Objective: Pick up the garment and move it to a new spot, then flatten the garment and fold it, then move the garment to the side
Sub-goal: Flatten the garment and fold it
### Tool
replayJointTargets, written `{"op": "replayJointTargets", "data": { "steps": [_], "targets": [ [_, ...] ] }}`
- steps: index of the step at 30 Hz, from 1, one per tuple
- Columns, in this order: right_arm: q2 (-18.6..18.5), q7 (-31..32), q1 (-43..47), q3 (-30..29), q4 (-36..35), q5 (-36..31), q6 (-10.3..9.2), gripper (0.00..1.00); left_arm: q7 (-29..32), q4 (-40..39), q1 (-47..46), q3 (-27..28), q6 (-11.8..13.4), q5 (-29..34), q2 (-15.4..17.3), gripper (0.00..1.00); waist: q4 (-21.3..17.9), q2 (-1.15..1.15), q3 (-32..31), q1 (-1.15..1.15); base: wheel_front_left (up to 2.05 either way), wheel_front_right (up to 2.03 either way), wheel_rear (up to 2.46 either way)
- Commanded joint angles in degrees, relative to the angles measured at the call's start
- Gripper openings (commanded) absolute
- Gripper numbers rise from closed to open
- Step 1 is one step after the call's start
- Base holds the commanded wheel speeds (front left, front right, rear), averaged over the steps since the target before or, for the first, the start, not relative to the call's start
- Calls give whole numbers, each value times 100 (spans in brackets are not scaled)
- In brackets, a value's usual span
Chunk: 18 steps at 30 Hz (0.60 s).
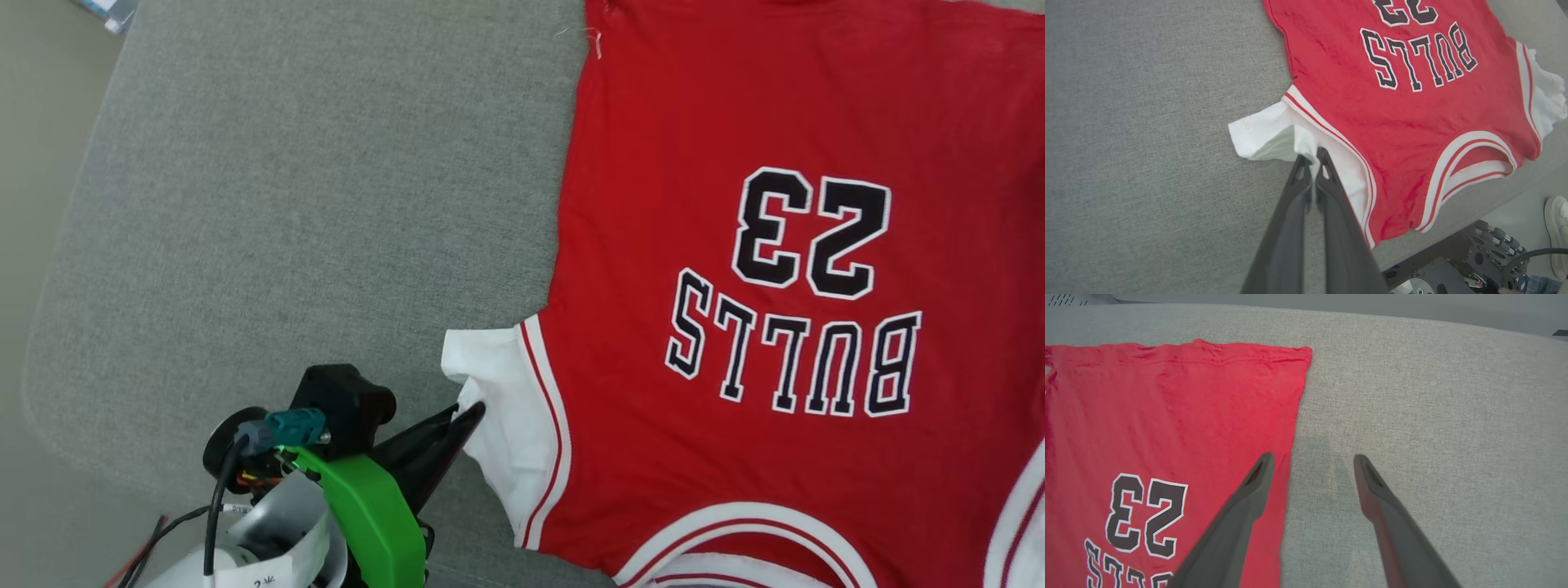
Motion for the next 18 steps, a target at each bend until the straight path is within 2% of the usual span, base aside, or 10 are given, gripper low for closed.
{"op": "replayJointTargets", "data": {
  "steps": [1, 5, 12, 18],
  "targets": [
    [-45, 53, -184, 39, 136, -149, -4, 100, -24, -54, -112, -33, -39, 94, -52, 0, 759, 68, 784, -1, 0, 0, 0],
    [-277, 113, -594, 234, 484, -439, -4, 100, -42, -133, -243, -79, -87, 179, -122, 0, 930, 68, 989, -1, 0, 0, 0],
    [-355, 25, -1129, 131, 1051, -805, -4, 100, -104, -120, -356, -159, -162, 216, -258, 0, 1092, 68, 1167, -1, 0, 0, 0],
    [-352, -3, -1195, 165, 1305, -920, -4, 100, -228, -29, -385, -185, -222, 205, -356, 0, 1155, 68, 1214, -1, 0, 0, 0]
  ]
}}
